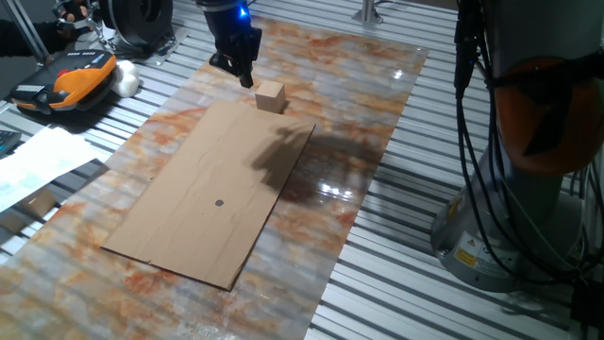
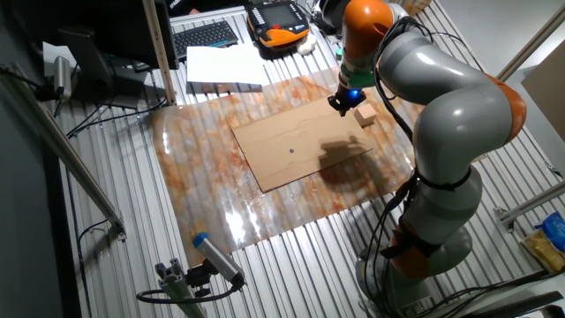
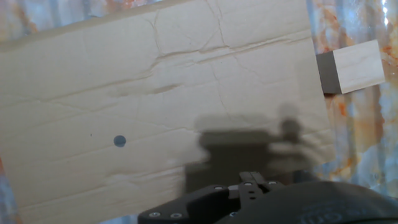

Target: Grab the block and place it at the designated location

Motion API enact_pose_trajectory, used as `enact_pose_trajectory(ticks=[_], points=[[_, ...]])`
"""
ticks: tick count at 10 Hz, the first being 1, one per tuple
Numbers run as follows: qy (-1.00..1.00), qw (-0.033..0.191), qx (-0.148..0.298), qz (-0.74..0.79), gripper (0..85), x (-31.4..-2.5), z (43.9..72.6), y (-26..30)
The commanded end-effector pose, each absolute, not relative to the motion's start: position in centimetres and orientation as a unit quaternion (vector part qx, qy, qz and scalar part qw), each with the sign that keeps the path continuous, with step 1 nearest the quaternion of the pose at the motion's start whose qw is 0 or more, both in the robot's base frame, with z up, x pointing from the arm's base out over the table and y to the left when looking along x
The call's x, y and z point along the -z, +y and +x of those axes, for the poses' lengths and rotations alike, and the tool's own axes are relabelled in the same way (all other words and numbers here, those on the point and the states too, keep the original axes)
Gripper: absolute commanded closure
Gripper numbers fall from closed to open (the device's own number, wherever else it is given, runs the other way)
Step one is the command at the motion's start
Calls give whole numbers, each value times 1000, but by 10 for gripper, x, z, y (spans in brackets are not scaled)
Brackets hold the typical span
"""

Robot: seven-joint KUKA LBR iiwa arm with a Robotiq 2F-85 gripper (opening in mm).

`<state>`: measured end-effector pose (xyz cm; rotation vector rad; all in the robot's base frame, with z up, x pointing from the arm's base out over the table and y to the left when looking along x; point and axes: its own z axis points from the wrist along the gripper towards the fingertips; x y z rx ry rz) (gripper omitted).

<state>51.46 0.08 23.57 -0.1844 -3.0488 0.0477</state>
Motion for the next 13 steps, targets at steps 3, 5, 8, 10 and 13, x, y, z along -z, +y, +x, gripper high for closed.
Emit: enact_pose_trajectory(ticks=[3,5,8,10,13], points=[[-997,39,12,-64,850,-236,515,1],[-994,18,47,-102,850,-236,515,1],[-992,15,34,-122,850,-236,515,1],[-989,6,11,-150,850,-236,515,1],[-988,3,30,-152,850,-236,515,1]])
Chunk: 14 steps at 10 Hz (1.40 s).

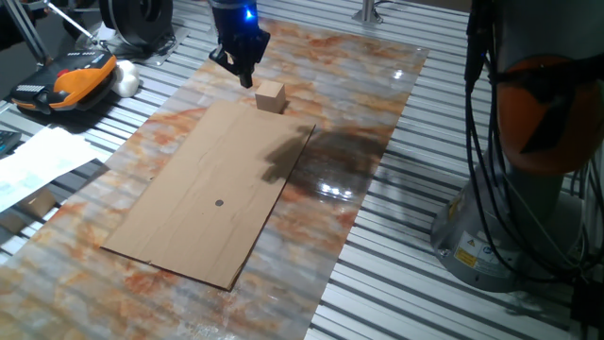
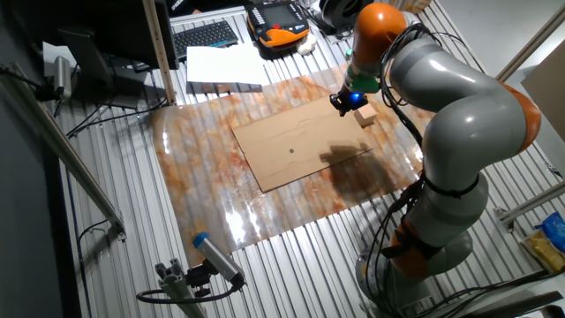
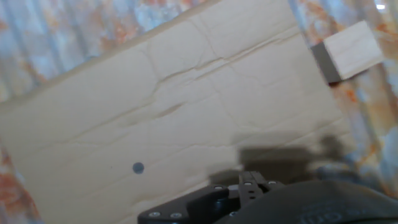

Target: Grab the block and place it at the designated location

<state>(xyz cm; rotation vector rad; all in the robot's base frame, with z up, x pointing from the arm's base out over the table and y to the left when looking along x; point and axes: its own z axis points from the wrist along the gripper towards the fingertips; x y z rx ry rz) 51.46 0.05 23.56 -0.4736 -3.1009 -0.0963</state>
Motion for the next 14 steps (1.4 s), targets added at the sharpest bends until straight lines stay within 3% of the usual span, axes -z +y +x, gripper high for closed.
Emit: enact_pose_trajectory(ticks=[1,4,10,12,14], points=[[-988,-5,34,-149,850,-236,515,1],[-987,-17,43,-155,850,-236,515,1],[-992,-2,3,-123,850,-236,515,1],[-994,0,5,-105,510,-236,522,-23],[-997,-8,10,-77,510,-232,536,-71]])
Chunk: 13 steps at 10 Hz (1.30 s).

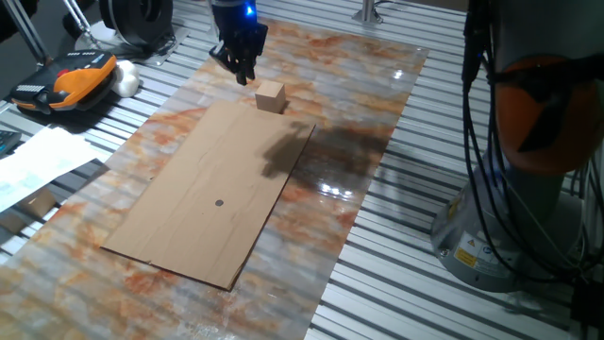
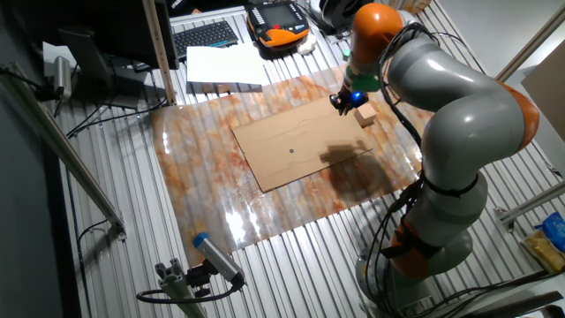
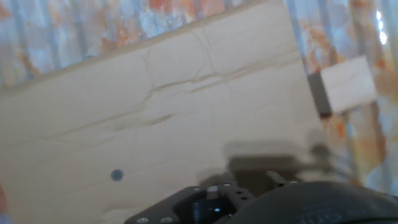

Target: Grab the block and place it at the designated location

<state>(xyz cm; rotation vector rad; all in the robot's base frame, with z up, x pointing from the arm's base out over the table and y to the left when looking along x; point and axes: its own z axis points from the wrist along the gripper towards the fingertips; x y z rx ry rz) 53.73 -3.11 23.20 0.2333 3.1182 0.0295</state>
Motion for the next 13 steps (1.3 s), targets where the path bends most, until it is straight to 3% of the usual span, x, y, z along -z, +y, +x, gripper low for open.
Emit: enact_pose_trajectory(ticks=[1,2,5,6,10,13], points=[[998,-6,-7,68,510,-232,543,-90],[998,-24,10,55,340,-231,547,-110],[999,13,20,30,340,-198,550,-154],[999,17,26,25,170,-188,547,-164],[999,31,29,21,170,-179,534,-183],[999,21,20,29,170,-181,537,-180]])
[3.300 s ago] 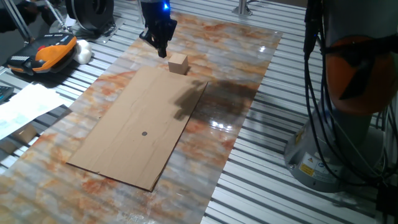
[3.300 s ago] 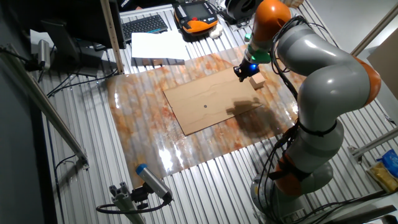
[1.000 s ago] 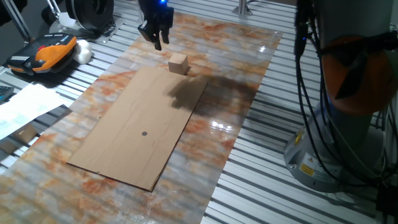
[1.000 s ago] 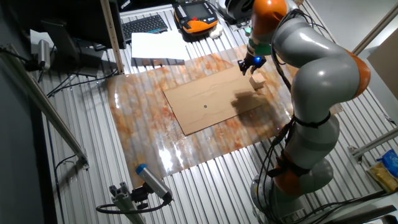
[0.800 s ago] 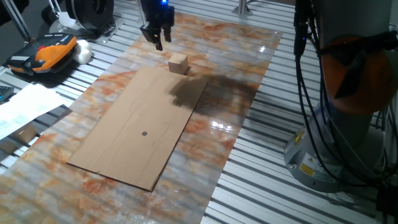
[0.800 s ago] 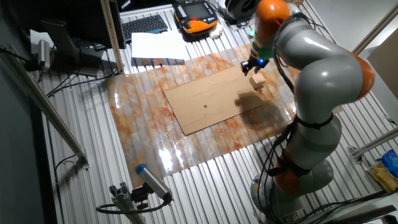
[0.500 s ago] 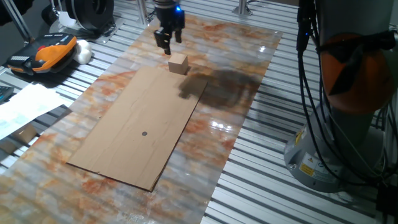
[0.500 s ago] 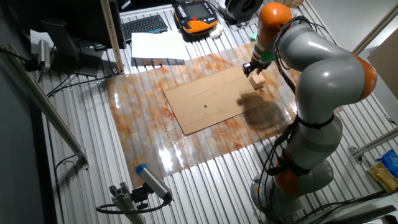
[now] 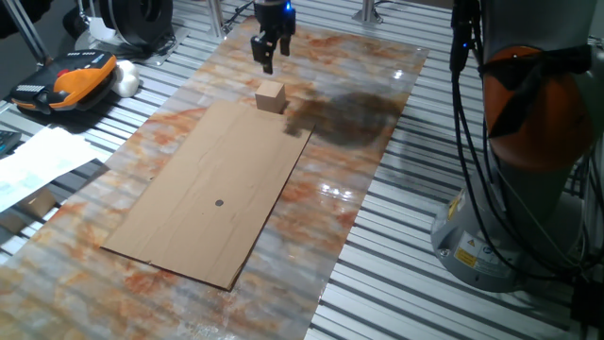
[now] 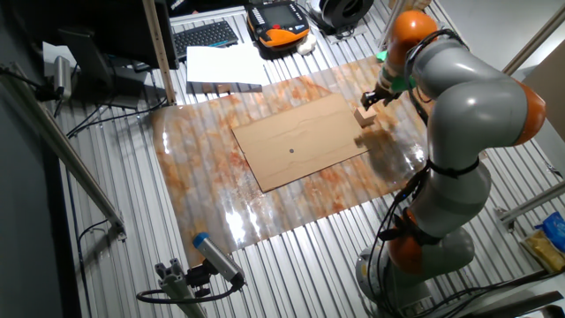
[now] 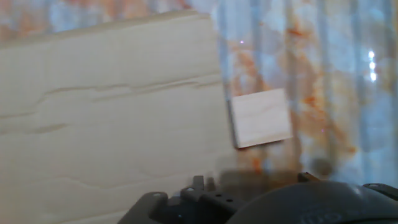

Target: Grab the block and place it at the designated location

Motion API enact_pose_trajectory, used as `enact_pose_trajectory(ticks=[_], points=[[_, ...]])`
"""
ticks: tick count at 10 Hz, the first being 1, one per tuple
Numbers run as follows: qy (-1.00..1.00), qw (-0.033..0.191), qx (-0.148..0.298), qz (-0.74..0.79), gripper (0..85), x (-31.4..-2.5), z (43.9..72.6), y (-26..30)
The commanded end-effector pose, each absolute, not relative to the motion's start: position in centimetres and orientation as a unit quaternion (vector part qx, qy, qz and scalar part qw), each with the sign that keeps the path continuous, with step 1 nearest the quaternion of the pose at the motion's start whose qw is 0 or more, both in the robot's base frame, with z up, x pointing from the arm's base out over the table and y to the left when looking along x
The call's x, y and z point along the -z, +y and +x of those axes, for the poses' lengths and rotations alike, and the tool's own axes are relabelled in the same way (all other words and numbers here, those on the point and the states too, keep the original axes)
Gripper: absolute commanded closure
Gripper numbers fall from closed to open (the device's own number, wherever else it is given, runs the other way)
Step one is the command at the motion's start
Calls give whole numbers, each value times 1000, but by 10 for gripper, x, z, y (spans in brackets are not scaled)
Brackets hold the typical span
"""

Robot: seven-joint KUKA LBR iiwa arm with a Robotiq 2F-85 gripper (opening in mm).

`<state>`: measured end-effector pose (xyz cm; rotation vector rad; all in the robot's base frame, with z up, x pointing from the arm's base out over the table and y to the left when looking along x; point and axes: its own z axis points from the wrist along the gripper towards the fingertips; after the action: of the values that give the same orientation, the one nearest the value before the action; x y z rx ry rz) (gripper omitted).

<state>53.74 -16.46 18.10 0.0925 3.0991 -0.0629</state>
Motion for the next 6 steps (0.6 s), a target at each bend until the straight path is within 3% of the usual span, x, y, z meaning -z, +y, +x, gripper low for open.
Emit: enact_pose_trajectory(ticks=[1,6], points=[[999,17,18,32,170,-181,538,-178],[999,9,23,37,170,-181,539,-176]])
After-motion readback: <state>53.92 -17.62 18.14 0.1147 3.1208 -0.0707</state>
